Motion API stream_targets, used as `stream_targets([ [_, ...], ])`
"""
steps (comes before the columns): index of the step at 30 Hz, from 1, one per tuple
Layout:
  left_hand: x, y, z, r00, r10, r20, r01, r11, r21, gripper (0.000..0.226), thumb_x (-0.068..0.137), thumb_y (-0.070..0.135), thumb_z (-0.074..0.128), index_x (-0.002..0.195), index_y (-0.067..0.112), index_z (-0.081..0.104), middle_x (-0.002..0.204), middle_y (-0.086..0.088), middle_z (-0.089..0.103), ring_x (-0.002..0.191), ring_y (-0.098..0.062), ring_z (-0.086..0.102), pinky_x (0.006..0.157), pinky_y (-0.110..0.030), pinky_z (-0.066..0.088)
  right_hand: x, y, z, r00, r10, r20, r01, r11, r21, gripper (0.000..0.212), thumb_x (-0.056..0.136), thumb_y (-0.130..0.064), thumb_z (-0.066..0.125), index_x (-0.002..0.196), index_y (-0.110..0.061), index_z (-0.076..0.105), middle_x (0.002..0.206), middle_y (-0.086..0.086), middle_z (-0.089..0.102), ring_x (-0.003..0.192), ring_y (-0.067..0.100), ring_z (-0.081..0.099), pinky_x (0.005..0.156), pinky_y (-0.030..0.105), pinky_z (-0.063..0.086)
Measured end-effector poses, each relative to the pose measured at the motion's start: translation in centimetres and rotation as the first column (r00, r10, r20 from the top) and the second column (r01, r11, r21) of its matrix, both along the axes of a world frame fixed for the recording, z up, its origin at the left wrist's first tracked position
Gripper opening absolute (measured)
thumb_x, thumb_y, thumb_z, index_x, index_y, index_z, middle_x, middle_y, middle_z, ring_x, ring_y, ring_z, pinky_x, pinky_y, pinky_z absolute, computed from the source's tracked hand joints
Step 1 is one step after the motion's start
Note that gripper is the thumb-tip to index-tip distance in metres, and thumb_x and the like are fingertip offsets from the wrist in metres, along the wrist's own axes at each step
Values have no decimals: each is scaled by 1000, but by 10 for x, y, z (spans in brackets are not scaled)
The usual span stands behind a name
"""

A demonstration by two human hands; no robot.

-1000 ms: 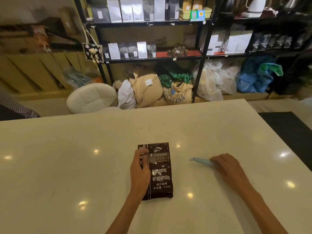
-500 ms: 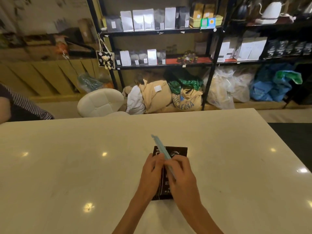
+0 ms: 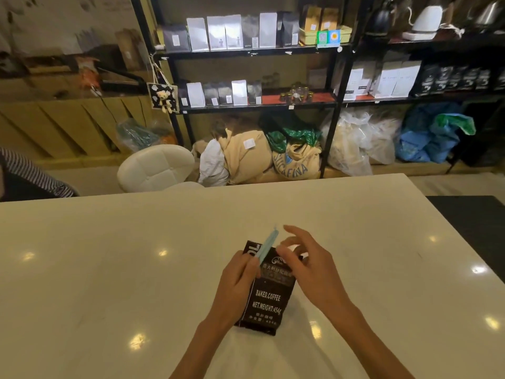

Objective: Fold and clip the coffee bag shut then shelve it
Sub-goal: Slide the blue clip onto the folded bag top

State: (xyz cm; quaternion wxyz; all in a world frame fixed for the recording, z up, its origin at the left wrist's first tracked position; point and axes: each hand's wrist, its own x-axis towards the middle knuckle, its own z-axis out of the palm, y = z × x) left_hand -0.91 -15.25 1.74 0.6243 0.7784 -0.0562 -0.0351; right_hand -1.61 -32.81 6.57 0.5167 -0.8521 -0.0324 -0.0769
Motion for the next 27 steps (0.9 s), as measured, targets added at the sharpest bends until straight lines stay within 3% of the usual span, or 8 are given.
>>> stream_targets([
  [3, -9, -9, -1, 985, -19, 173, -3, 992, 124, 28, 93, 45, 43, 84, 25, 60, 83, 6, 56, 73, -18, 60, 67, -28, 55, -3, 20, 8, 991, -17, -136, 54, 960, 274, 23, 87, -35, 67, 110, -35, 62, 98, -11, 70, 85, 8, 69, 70, 28, 62],
  [6, -15, -13, 0, 963, -34, 267, -40, 962, 269, 32, 90, 42, 46, 104, 21, 65, 93, 8, 58, 85, -11, 60, 70, -13, 49, -7, 38, 2, 994, -67, -87, 88, 961, 263, 34, 88, -33, 67, 120, -38, 58, 111, -13, 66, 91, 4, 67, 73, 18, 58],
  [10, -13, -2, 8, 992, -75, 97, 51, 970, 237, 39, 81, 58, 48, 104, 31, 64, 111, 14, 54, 101, 2, 57, 83, -16, 52, 1, 32, 13, 1000, 27, -7, -20, 871, 491, 42, 97, -22, 53, 137, -31, 51, 107, -4, 65, 95, 9, 65, 84, 21, 56],
  [13, -15, 11, 11, 998, -54, 20, 52, 994, 99, 47, 83, 64, 41, 103, 31, 67, 113, 11, 57, 104, 0, 60, 88, -26, 55, 7, -3, 27, 988, 154, 7, -122, 755, 644, 40, 95, -17, 50, 135, -20, 51, 85, 6, 66, 66, 15, 58, 60, 28, 53],
  [16, -16, 16, 16, 999, -53, -9, 53, 998, 31, 45, 86, 61, 36, 98, 32, 69, 112, 8, 59, 105, -7, 63, 92, -35, 54, 7, -27, 29, 951, 292, -105, -252, 924, 286, 22, 97, -17, 53, 116, -23, 60, 87, 2, 75, 61, 13, 58, 54, 29, 45],
  [19, -14, 13, 22, 997, -70, 9, 70, 997, 24, 41, 89, 56, 37, 92, 32, 70, 105, 3, 60, 96, -13, 65, 86, -39, 57, 1, -24, 25, 877, 434, -207, -469, 868, -167, 18, 97, -30, 53, 113, -33, 61, 87, -13, 72, 66, 5, 62, 59, 18, 48],
  [23, -7, 7, 16, 996, -26, 89, 14, 991, 130, 40, 91, 49, 42, 87, 19, 69, 91, 1, 61, 82, -17, 64, 77, -44, 56, 4, -7, 19, 871, 453, -189, -491, 786, -377, 24, 93, -40, 55, 117, -37, 56, 103, -19, 60, 86, 2, 58, 76, 22, 52],
  [27, 5, 12, 2, 981, 123, 148, -154, 963, 220, 28, 96, 29, 52, 73, 20, 65, 79, 3, 63, 74, -8, 63, 67, -27, 51, 5, -17, 6, 911, 353, -212, -412, 778, -473, 41, 85, -47, 65, 122, -37, 49, 112, -19, 60, 83, 2, 57, 69, 15, 43],
])
